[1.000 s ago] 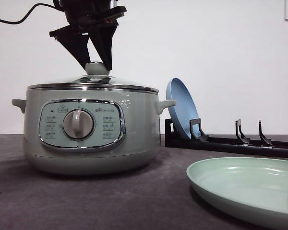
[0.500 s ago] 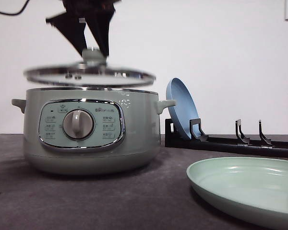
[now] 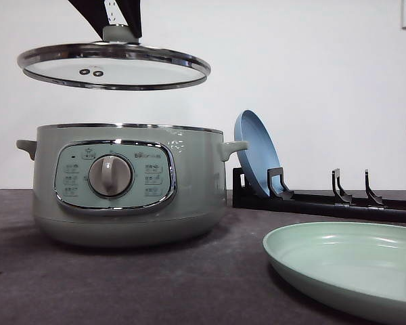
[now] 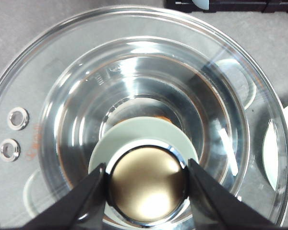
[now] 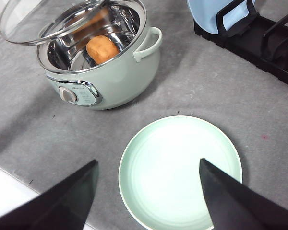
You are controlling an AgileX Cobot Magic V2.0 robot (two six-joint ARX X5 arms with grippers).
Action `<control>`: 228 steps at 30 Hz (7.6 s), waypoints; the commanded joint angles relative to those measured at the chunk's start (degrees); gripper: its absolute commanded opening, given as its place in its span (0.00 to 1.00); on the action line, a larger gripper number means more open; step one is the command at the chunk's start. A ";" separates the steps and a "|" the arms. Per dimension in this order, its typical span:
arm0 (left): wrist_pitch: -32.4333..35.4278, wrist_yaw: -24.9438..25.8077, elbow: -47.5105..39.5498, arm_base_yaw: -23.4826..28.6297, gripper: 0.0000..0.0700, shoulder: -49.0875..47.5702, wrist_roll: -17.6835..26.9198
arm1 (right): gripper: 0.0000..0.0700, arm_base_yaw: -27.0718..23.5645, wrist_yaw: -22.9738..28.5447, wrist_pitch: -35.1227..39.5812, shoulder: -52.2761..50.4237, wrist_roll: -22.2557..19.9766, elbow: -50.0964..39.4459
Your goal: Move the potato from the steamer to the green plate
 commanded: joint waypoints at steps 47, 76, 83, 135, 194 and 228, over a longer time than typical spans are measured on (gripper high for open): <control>1.19 -2.29 2.79 24.83 0.00 -6.94 -0.33 | 0.60 14.49 -0.67 7.28 66.85 -19.14 47.37; 1.57 -2.27 2.67 24.76 0.00 -6.93 -0.56 | 0.89 23.23 5.94 15.35 99.09 -26.84 65.53; 1.56 -2.27 2.67 24.76 0.00 -6.93 -0.79 | 0.89 23.12 4.65 15.69 100.76 -26.82 65.52; 1.44 -2.27 2.67 24.76 0.00 -6.93 -0.74 | 0.28 20.81 6.84 -7.50 98.14 -22.32 81.05; 0.66 -2.27 2.67 24.65 0.00 -6.93 -1.45 | 0.28 19.14 19.95 25.52 27.25 9.42 -22.05; -0.15 -2.25 2.62 24.65 0.00 -6.93 -1.66 | 0.80 15.96 17.99 33.33 36.71 8.00 -21.38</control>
